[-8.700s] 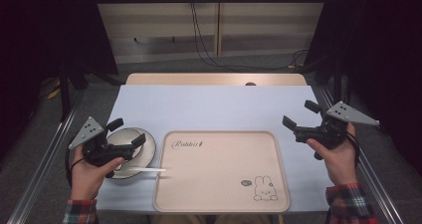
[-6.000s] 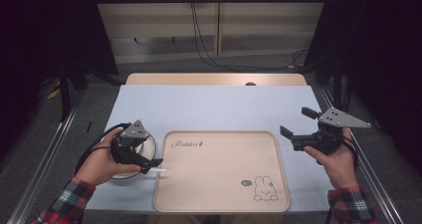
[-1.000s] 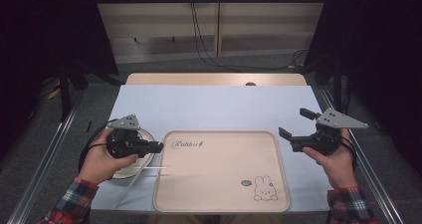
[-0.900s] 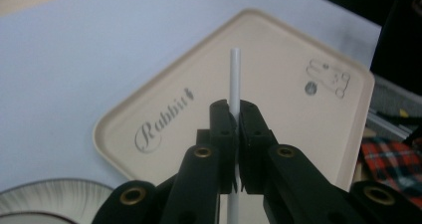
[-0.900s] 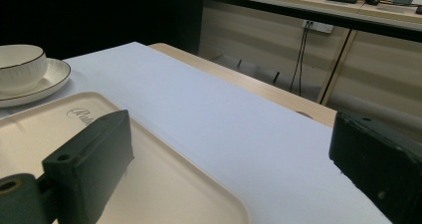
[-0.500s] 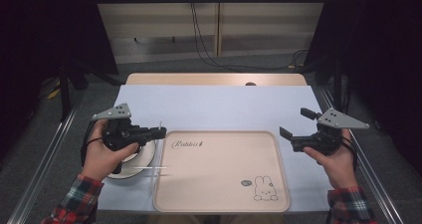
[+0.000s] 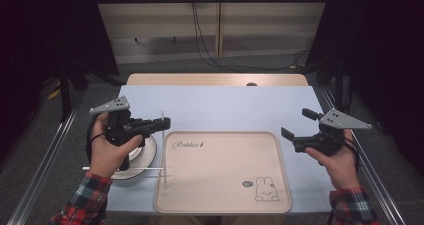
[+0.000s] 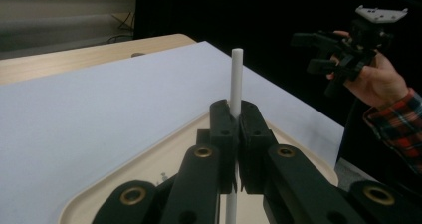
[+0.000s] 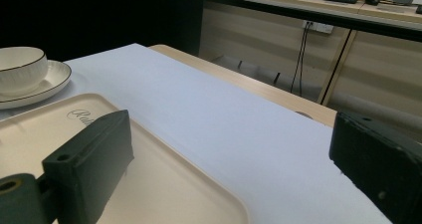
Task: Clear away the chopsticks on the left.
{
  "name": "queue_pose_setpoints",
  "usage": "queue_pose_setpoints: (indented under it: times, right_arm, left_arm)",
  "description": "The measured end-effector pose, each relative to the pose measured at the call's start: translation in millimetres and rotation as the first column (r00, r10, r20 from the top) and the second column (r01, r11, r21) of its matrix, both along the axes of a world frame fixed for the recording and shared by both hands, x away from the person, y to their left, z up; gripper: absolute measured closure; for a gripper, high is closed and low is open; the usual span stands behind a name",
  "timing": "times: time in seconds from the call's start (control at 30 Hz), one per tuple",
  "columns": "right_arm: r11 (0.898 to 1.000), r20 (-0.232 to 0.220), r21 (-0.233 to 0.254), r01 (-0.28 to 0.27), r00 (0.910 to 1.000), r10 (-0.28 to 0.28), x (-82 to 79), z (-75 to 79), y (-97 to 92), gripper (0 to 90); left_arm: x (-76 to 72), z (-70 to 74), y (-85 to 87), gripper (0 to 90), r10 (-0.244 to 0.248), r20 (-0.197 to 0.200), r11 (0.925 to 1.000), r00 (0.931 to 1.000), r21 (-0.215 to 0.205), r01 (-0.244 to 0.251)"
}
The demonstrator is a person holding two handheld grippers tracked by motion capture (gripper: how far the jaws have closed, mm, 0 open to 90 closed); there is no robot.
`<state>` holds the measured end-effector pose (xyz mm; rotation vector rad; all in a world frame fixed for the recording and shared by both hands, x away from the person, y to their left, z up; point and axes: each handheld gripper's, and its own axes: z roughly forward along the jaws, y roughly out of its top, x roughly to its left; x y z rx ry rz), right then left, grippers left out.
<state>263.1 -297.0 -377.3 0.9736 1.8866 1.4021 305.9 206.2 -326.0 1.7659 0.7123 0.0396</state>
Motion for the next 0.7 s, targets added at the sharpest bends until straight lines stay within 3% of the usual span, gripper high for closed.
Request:
queue_pose_setpoints:
  times: [0.1,0.17,0.27,0.3,0.57,0.7]
  right_arm:
    - [1.000,0.000,0.001,0.000,1.0000,0.000,0.1,-0.1,0.2,3.1]
    - [1.000,-0.003,-0.002,-0.003,1.0000,0.003,0.0,-0.2,0.7,3.2]
    - [1.000,-0.003,-0.005,-0.001,1.0000,0.001,-0.1,-0.1,0.8,3.2]
    - [1.000,-0.003,-0.002,-0.004,1.0000,0.004,0.0,-0.1,0.8,3.1]
    - [1.000,0.000,0.000,-0.003,1.0000,0.003,0.0,0.1,0.0,3.2]
    - [1.000,-0.002,-0.002,-0.005,1.0000,0.005,0.2,-0.2,0.3,3.2]
  left_arm:
    - [-0.5,-0.4,-3.3,87.4,0.006,0.001,1.0000,1.0000,0.004,-0.006]
    - [-0.3,-2.7,-6.1,87.4,0.002,-0.005,0.9998,1.0000,-0.018,-0.002]
    - [0.1,-6.7,-11.3,87.4,-0.011,-0.027,0.9999,0.9996,-0.011,0.011]
    - [0.3,-9.4,-15.1,87.4,-0.011,-0.049,0.9999,0.9987,-0.008,0.010]
    - [4.0,-24.0,-27.9,87.3,-0.002,-0.110,0.9999,0.9940,0.015,0.003]
    - [6.2,-34.6,-35.8,87.2,0.022,-0.163,0.9996,0.9863,0.020,-0.019]
